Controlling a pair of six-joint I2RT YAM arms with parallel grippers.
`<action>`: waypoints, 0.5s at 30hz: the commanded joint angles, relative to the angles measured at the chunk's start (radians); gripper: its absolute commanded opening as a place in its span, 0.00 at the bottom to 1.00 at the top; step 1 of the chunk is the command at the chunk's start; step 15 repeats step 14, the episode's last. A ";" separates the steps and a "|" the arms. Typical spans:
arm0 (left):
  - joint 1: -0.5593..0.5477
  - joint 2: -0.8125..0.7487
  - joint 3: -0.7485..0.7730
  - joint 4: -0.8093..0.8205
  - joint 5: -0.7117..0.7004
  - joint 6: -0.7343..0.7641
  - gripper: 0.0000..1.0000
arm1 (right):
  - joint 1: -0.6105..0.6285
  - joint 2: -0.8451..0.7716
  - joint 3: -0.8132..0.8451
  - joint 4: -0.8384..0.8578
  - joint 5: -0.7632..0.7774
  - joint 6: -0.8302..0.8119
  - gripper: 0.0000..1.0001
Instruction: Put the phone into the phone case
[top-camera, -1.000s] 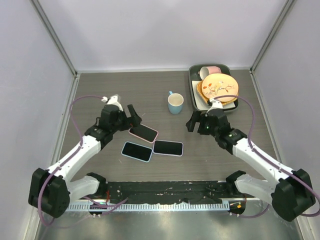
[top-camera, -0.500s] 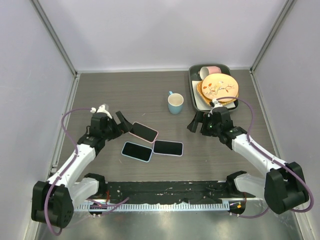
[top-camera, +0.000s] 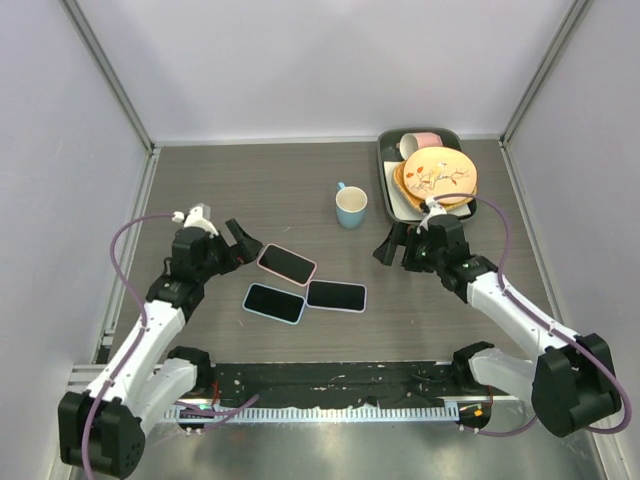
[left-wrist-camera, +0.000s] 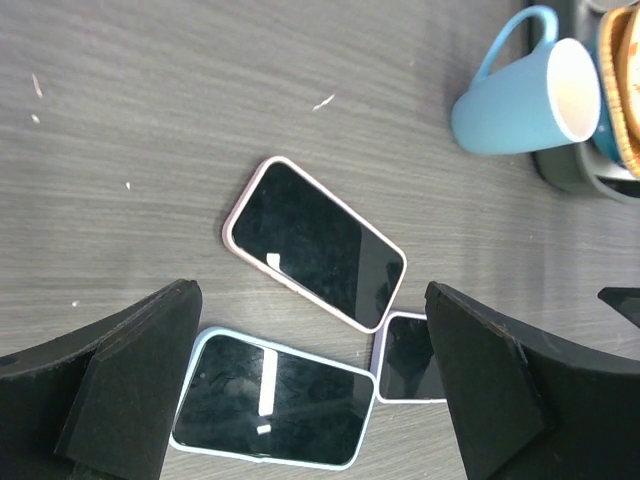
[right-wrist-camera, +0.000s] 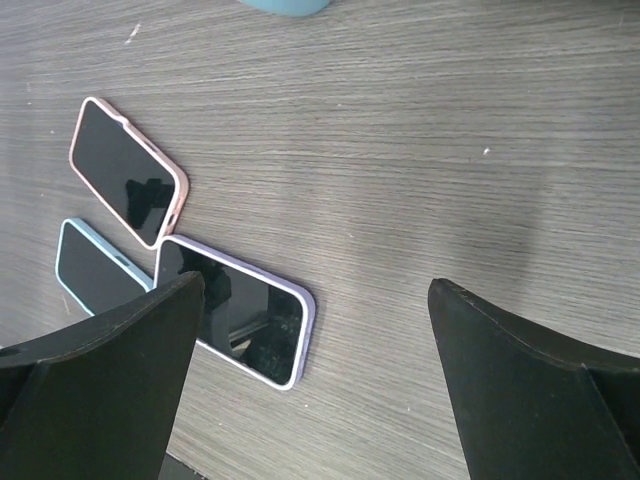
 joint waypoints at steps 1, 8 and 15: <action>0.004 -0.104 0.051 -0.004 -0.062 0.066 1.00 | -0.001 -0.082 0.041 0.070 -0.024 -0.026 1.00; 0.004 -0.217 0.006 0.064 -0.097 0.066 1.00 | -0.001 -0.175 0.045 0.155 -0.007 -0.044 1.00; 0.004 -0.264 -0.018 0.153 -0.058 0.100 1.00 | -0.001 -0.272 0.041 0.144 0.230 -0.121 1.00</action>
